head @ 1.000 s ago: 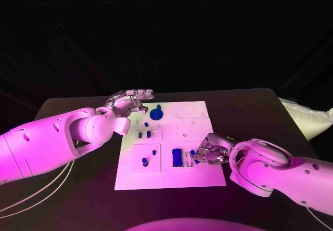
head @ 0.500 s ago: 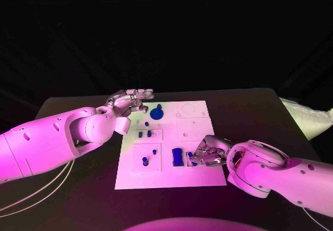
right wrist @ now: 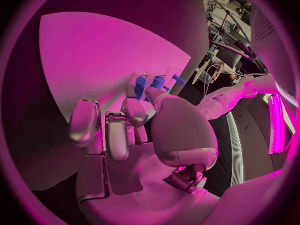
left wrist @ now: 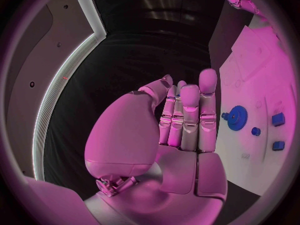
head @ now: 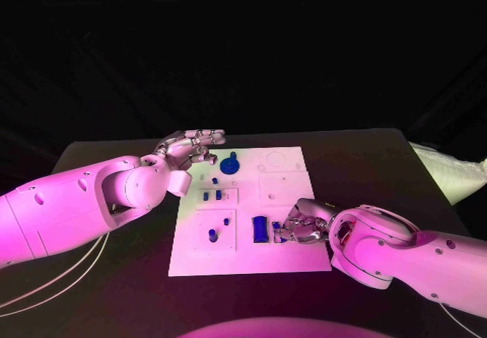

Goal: Assemble the parts on the task board

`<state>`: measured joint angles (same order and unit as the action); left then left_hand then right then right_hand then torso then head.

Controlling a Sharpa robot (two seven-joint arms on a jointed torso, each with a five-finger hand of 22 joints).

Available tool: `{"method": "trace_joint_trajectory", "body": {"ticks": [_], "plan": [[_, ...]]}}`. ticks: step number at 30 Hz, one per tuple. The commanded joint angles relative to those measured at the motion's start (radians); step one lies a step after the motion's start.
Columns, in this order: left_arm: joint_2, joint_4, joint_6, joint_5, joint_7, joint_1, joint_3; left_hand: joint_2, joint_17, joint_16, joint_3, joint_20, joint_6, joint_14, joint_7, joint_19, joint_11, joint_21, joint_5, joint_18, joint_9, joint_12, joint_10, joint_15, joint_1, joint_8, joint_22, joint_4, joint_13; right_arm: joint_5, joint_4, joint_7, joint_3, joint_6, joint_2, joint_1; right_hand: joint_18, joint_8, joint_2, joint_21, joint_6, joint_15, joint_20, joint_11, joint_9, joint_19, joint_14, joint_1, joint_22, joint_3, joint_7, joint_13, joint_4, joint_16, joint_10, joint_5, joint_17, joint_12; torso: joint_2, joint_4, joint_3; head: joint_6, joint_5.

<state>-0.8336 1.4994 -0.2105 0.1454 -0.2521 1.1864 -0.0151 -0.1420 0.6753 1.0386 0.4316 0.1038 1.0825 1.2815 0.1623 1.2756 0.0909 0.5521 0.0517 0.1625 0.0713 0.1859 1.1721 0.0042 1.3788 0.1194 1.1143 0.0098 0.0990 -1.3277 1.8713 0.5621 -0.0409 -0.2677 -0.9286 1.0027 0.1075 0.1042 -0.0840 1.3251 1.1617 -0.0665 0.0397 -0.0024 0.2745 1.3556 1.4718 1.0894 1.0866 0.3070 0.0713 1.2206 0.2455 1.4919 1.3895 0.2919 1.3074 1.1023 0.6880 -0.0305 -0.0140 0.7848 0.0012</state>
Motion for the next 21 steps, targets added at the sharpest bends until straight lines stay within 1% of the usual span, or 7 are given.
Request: {"method": "trace_joint_trajectory", "body": {"ticks": [1,3,5,7,13,16,21], "plan": [[0.0,0.003,0.018,-0.001,-0.002,0.001,0.001,0.005,-0.001,-0.004,-0.005,0.003,-0.007,-0.007,0.003,-0.006,0.0,-0.005,0.002,0.009,-0.001,0.004,-0.009,0.003,-0.003,0.005,-0.002,-0.001,0.001,-0.022,0.005,0.001,0.0,0.021,0.003,-0.002,-0.013,0.006,-0.001,0.004,0.008,-0.004,-0.002,-0.002,0.002,0.004,0.074,-0.011,-0.002,-0.018,0.002,0.001,0.004,0.001,0.006,0.02,0.138,0.003,0.0,-0.0001,-0.0001,0.004,0.001],[0.0,0.003,0.018,-0.001,-0.001,0.001,0.001,0.005,-0.001,-0.004,-0.007,0.003,-0.008,-0.007,0.003,-0.006,0.0,-0.007,0.002,0.009,-0.002,0.004,-0.01,0.003,-0.005,0.005,-0.003,0.0,0.001,-0.024,0.006,0.001,0.0,0.02,0.004,-0.002,-0.013,0.006,-0.002,0.004,0.008,-0.005,-0.002,-0.003,0.003,0.004,0.074,-0.019,-0.002,-0.031,0.001,0.0,0.011,0.001,0.007,0.027,0.138,0.002,0.0,-0.0006,-0.0002,0.004,0.002],[0.0,0.004,0.018,-0.001,-0.001,0.001,0.001,0.005,-0.001,-0.004,-0.007,0.003,-0.008,-0.007,0.003,-0.006,0.0,-0.007,0.002,0.009,-0.002,0.004,-0.01,0.003,-0.005,0.005,-0.003,0.0,0.001,-0.028,0.006,0.001,0.0,0.019,0.004,-0.002,-0.013,0.007,-0.003,0.003,0.009,-0.006,-0.004,-0.004,0.006,0.004,0.074,-0.032,-0.002,-0.068,-0.001,0.0,0.026,0.0,0.007,0.075,0.137,0.0,0.0,-0.0008,0.0,0.004,0.002],[-0.001,0.004,0.018,-0.001,0.0,0.001,0.001,0.005,-0.001,-0.004,-0.007,0.003,-0.008,-0.007,0.003,-0.006,0.0,-0.007,0.002,0.009,-0.002,0.004,-0.01,0.003,-0.005,0.005,-0.003,0.0,0.001,-0.031,0.006,0.0,0.0,0.018,0.004,-0.002,-0.013,0.006,-0.003,0.002,0.009,-0.007,-0.004,-0.004,0.007,0.003,0.074,-0.039,-0.003,-0.092,-0.001,0.0,0.034,-0.001,0.006,0.093,0.137,-0.001,-0.001,0.0001,0.0001,0.004,0.002],[0.0,0.003,0.019,-0.001,0.001,0.001,0.001,0.005,-0.002,-0.004,-0.008,0.004,-0.01,-0.007,0.003,-0.006,0.001,-0.009,0.002,0.01,-0.002,0.004,-0.011,0.004,-0.006,0.005,-0.004,0.001,0.001,-0.041,0.01,-0.004,0.0,0.009,0.0,-0.002,-0.012,0.006,0.017,0.0,0.007,-0.007,-0.004,-0.005,0.012,0.003,0.074,-0.076,-0.005,-0.181,-0.002,0.0,0.044,-0.002,0.006,-0.013,0.135,-0.005,-0.001,-0.0002,-0.0006,0.003,0.006],[0.0,0.003,0.021,-0.001,0.002,0.001,0.001,0.005,-0.003,-0.004,-0.01,0.004,-0.011,-0.008,0.004,-0.006,0.001,-0.01,0.002,0.01,-0.002,0.004,-0.012,0.004,-0.007,0.005,-0.005,0.001,0.001,-0.047,0.015,-0.006,0.0,0.006,-0.004,-0.002,-0.013,0.006,0.022,0.0,0.007,-0.007,-0.004,-0.005,0.013,0.003,0.074,-0.076,-0.004,-0.19,-0.003,0.001,0.044,-0.002,0.007,-0.02,0.135,-0.004,-0.001,-0.0001,-0.0004,0.004,0.011],[0.001,0.0,0.02,-0.001,0.002,0.001,0.001,0.005,-0.003,-0.004,-0.01,0.004,-0.011,-0.008,0.004,-0.006,0.001,-0.01,0.002,0.01,-0.002,0.004,-0.012,0.004,-0.007,0.005,-0.005,0.001,0.001,-0.054,0.024,-0.007,0.0,0.002,-0.011,-0.003,-0.013,0.006,0.025,0.0,0.008,-0.007,-0.004,-0.005,0.013,0.003,0.074,-0.075,-0.003,-0.192,-0.003,0.003,0.044,-0.002,0.008,-0.02,0.136,-0.002,-0.001,-0.0024,-0.0019,0.003,0.007]]}}
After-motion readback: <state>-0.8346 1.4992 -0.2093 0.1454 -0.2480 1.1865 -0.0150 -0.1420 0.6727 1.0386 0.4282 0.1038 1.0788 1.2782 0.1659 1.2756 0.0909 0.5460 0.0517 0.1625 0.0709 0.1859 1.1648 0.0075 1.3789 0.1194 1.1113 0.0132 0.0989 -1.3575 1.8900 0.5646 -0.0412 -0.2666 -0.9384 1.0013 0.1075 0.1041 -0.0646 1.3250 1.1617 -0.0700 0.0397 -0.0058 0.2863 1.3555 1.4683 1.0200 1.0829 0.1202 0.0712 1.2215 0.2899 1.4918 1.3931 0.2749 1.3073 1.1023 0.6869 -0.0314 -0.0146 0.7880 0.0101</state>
